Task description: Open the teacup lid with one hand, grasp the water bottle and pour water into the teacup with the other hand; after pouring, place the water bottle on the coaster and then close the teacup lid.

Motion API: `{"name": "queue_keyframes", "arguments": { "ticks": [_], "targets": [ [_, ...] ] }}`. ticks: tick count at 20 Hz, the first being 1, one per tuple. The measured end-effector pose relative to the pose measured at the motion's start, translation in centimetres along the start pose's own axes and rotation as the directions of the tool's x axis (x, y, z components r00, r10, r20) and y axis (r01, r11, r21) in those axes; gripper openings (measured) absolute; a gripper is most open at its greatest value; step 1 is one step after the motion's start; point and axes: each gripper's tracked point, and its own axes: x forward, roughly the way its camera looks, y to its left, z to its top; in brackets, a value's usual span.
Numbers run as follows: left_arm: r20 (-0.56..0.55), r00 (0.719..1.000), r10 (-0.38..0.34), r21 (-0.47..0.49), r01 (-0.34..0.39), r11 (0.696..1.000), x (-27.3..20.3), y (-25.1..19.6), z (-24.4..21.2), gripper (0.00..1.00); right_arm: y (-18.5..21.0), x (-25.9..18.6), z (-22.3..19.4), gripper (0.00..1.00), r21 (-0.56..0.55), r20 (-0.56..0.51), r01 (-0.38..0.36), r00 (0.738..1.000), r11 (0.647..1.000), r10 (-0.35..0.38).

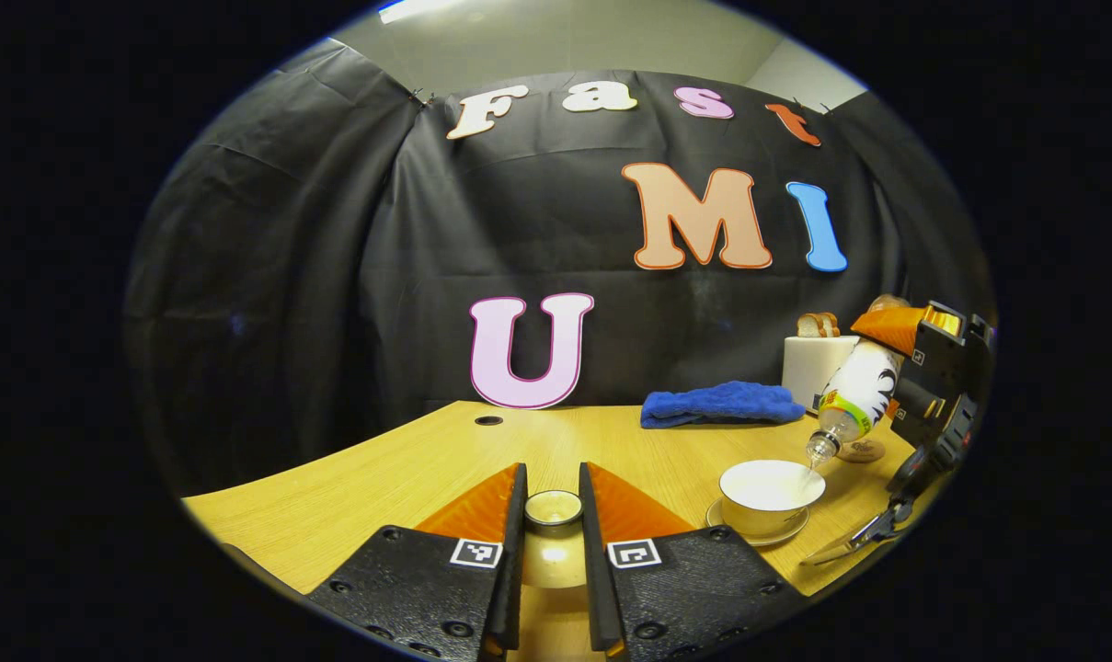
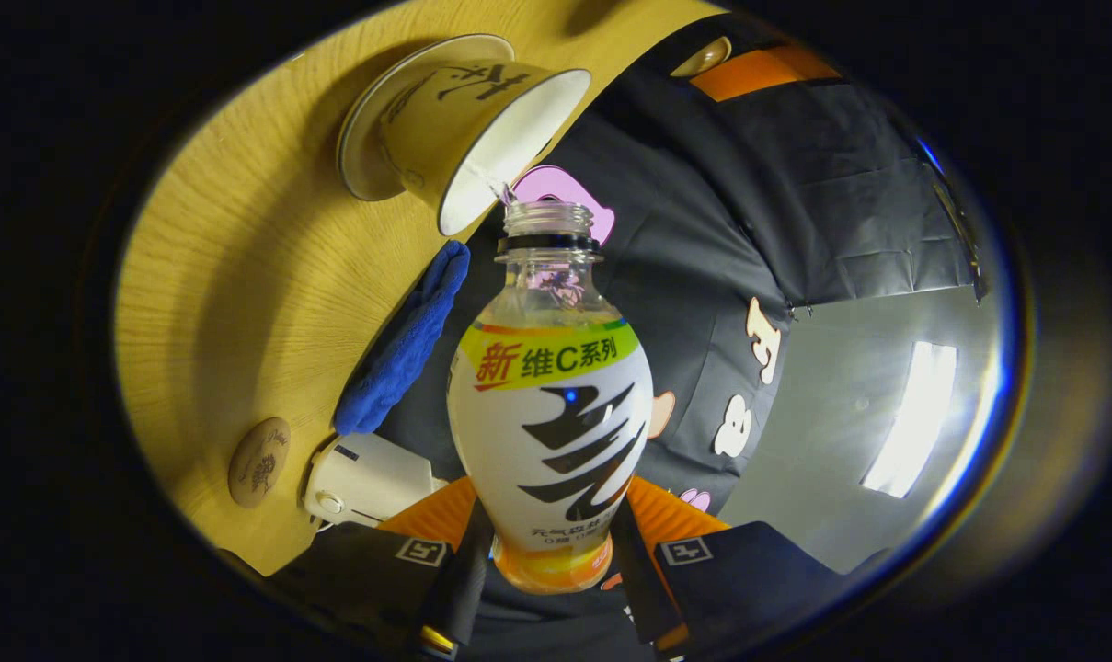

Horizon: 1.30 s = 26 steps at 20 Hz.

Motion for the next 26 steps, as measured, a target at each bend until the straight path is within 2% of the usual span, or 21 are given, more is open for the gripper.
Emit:
{"name": "queue_keyframes", "arguments": {
  "ticks": [5, 7, 9, 10, 11, 12, 13, 14, 15, 17, 18, 19, 20, 21, 22, 24, 25, 26],
  "targets": [
    [0.001, 1.000, 0.000, -0.001, 0.000, 1.000, 0.0, 0.0, 0.0, 0.27, 0.4, -0.2, 0.1, 0.68, 0.051, -0.004, -0.024, 1.000, 0.998, 0.024],
    [0.000, 1.000, 0.000, 0.000, 0.000, 1.000, 0.0, 0.0, 0.0, 0.27, 1.9, -0.3, -0.2, 0.67, 0.143, -0.016, -0.092, 0.995, 0.985, 0.095],
    [0.002, 1.000, 0.000, -0.001, 0.000, 1.000, 0.0, 0.0, 0.0, 0.27, 3.7, -0.5, -0.6, 0.67, 0.308, -0.037, -0.185, 0.978, 0.933, 0.206],
    [0.002, 1.000, 0.000, 0.000, 0.000, 1.000, 0.0, 0.0, 0.0, 0.27, 4.7, -0.7, -0.6, 0.66, 0.411, -0.037, -0.231, 0.962, 0.882, 0.269],
    [0.001, 1.000, 0.000, 0.000, 0.000, 1.000, 0.0, 0.0, -0.1, 0.27, 5.8, -1.1, -0.6, 0.66, 0.518, -0.031, -0.265, 0.944, 0.813, 0.328],
    [0.002, 1.000, 0.000, -0.001, 0.000, 1.000, 0.0, 0.0, 0.0, 0.27, 6.6, -1.7, -0.9, 0.65, 0.623, -0.017, -0.291, 0.923, 0.727, 0.384],
    [0.002, 1.000, 0.000, 0.000, 0.000, 1.000, 0.1, 0.0, 0.0, 0.27, 6.8, -2.0, -1.3, 0.67, 0.694, -0.010, -0.289, 0.912, 0.660, 0.410],
    [0.001, 1.000, 0.000, 0.000, 0.000, 1.000, 0.1, 0.0, 0.0, 0.27, 6.3, -2.2, -1.4, 0.72, 0.762, 0.000, -0.277, 0.904, 0.586, 0.427],
    [0.001, 1.000, 0.000, 0.000, 0.000, 1.000, 0.0, 0.0, 0.0, 0.27, 6.0, -2.3, -1.8, 0.66, 0.824, 0.012, -0.257, 0.899, 0.504, 0.438],
    [0.001, 1.000, 0.000, 0.000, 0.000, 1.000, 0.0, 0.0, 0.0, 0.27, 5.3, -2.0, -2.3, 0.69, 0.925, 0.057, -0.220, 0.887, 0.311, 0.458],
    [0.002, 1.000, 0.000, 0.000, 0.000, 1.000, -0.1, 0.0, 0.1, 0.27, 5.0, -1.6, -2.5, 0.67, 0.953, 0.095, -0.213, 0.887, 0.217, 0.452],
    [0.002, 1.000, 0.000, 0.000, 0.000, 1.000, 0.0, 0.0, 0.0, 0.27, 4.5, -1.1, -3.2, 0.65, 0.973, 0.101, -0.180, 0.894, 0.144, 0.436],
    [0.001, 1.000, 0.000, 0.000, 0.000, 1.000, -0.1, 0.1, 0.0, 0.27, 3.9, -0.8, -4.0, 0.60, 0.985, 0.099, -0.147, 0.906, 0.088, 0.412],
    [0.002, 1.000, 0.000, 0.000, 0.000, 1.000, 0.0, 0.1, 0.0, 0.27, 3.8, -0.6, -5.1, 0.66, 0.992, 0.082, -0.113, 0.911, 0.053, 0.404],
    [0.002, 1.000, 0.000, 0.000, 0.000, 1.000, 0.0, 0.1, 0.1, 0.27, 4.1, -0.4, -5.7, 0.63, 0.995, 0.084, -0.096, 0.908, 0.007, 0.410],
    [0.002, 1.000, 0.000, 0.000, 0.000, 1.000, -0.1, 0.1, 0.0, 0.27, 5.1, -0.2, -6.6, 0.60, 0.992, 0.099, -0.056, 0.897, -0.112, 0.431],
    [0.002, 1.000, 0.000, 0.000, 0.000, 1.000, 0.0, 0.0, 0.0, 0.27, 5.6, 0.2, -6.9, 0.66, 0.983, 0.115, -0.039, 0.891, -0.178, 0.439],
    [0.002, 1.000, 0.000, 0.000, 0.000, 1.000, -0.1, 0.0, 0.0, 0.27, 6.2, 0.2, -7.2, 0.66, 0.970, 0.134, -0.027, 0.889, -0.243, 0.438]
  ]
}}
